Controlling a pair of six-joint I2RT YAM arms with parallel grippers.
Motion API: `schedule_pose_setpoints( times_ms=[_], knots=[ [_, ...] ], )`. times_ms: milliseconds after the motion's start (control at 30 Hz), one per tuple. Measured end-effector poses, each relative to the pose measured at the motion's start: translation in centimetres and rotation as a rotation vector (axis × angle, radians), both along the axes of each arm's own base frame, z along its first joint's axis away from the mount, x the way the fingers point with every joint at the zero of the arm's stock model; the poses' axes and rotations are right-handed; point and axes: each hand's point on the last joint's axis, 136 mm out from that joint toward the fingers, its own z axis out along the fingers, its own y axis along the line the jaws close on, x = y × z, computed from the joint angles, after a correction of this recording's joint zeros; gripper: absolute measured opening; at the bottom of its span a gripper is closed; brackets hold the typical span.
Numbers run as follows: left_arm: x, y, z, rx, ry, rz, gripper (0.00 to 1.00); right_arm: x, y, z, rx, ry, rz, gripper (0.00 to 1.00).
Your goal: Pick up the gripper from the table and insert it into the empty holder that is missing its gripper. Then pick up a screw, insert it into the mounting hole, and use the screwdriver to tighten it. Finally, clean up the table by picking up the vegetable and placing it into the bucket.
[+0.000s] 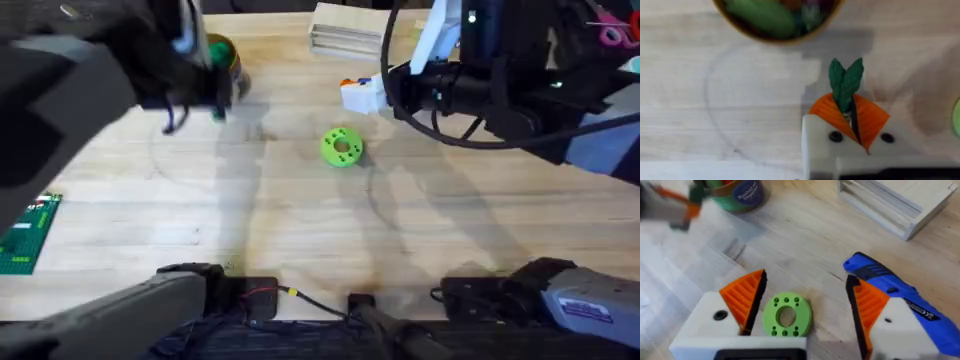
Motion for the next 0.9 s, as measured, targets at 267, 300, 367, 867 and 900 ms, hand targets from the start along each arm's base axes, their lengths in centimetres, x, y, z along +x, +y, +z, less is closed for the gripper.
schedule_pose_setpoints(
  times_ms=[267, 300, 367, 867, 900],
  knots=[
    [5.7, 2.1, 9.4, 0.072, -0.401, 0.08, 0.018, 0.0, 0.0, 0.0, 0.0, 0.0, 0.0, 0.985],
    [6.2, 2.3, 9.4, 0.075, -0.416, 0.086, 0.018, 0.0, 0.0, 0.0, 0.0, 0.0, 0.0, 0.985],
    [7.3, 2.6, 9.3, 0.082, -0.44, 0.097, 0.018, 0.0, 0.0, 0.0, 0.0, 0.0, 0.0, 0.985],
    [10.3, 5.0, 3.4, 0.082, -0.353, 0.159, 0.018, 0.0, 0.0, 0.0, 0.0, 0.001, 0.0, 0.985],
    [10.3, 5.0, 3.2, 0.08, -0.347, 0.157, 0.018, 0.0, 0.0, 0.0, -0.001, 0.001, 0.0, 0.985]
  ],
)
